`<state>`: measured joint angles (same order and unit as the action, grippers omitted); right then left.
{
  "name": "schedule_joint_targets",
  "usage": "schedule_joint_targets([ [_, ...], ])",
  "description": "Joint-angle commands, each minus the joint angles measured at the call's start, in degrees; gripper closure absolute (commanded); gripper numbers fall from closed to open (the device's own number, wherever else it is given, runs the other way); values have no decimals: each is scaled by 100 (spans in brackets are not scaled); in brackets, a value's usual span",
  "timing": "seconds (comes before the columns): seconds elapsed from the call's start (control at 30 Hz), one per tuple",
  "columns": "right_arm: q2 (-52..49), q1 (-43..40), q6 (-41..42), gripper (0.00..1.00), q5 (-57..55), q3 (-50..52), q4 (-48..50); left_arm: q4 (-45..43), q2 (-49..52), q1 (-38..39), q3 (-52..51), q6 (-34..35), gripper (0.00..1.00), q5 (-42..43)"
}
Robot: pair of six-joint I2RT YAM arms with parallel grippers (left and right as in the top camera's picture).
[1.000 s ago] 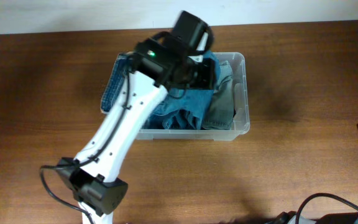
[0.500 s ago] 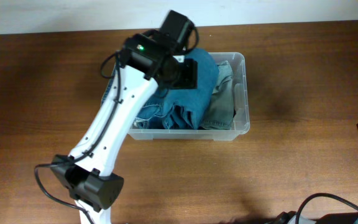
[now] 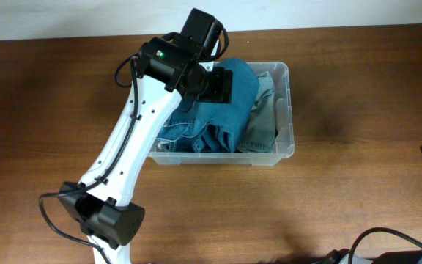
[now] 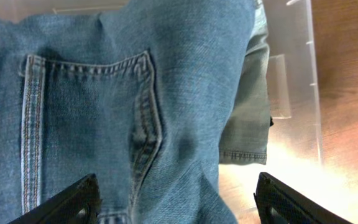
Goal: Pack container
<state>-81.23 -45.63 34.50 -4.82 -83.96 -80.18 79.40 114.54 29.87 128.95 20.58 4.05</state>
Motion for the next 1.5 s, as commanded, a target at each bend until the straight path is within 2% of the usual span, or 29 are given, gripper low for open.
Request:
schedule_joint_targets([
  [0.0,2,-15,50,2,-28,24,2,146,168,-2,66,-96,20,0],
  [0.43,2,-15,50,1,-28,24,0,278,726,-2,61,-96,20,9],
  [0.5,2,-15,50,2,-28,24,0,273,758,-2,61,-96,24,4],
  [0.57,2,-15,50,2,-28,24,0,264,761,-2,61,-96,36,4],
  [0.67,2,-15,50,2,-28,24,0,291,761,-4,61,-96,72,4],
  [0.73,2,-15,50,2,-28,24,0,323,761,-4,61,-96,99,4],
  [0.97,2,-15,50,2,-28,24,0,518,748,-22,597,-98,99,-2],
  [1.27,2,-15,50,2,-28,24,0,1731,682,-717,3598,-210,99,186],
  [1.47,2,-15,50,2,-28,24,0,1729,116,-1244,3954,-184,99,404],
])
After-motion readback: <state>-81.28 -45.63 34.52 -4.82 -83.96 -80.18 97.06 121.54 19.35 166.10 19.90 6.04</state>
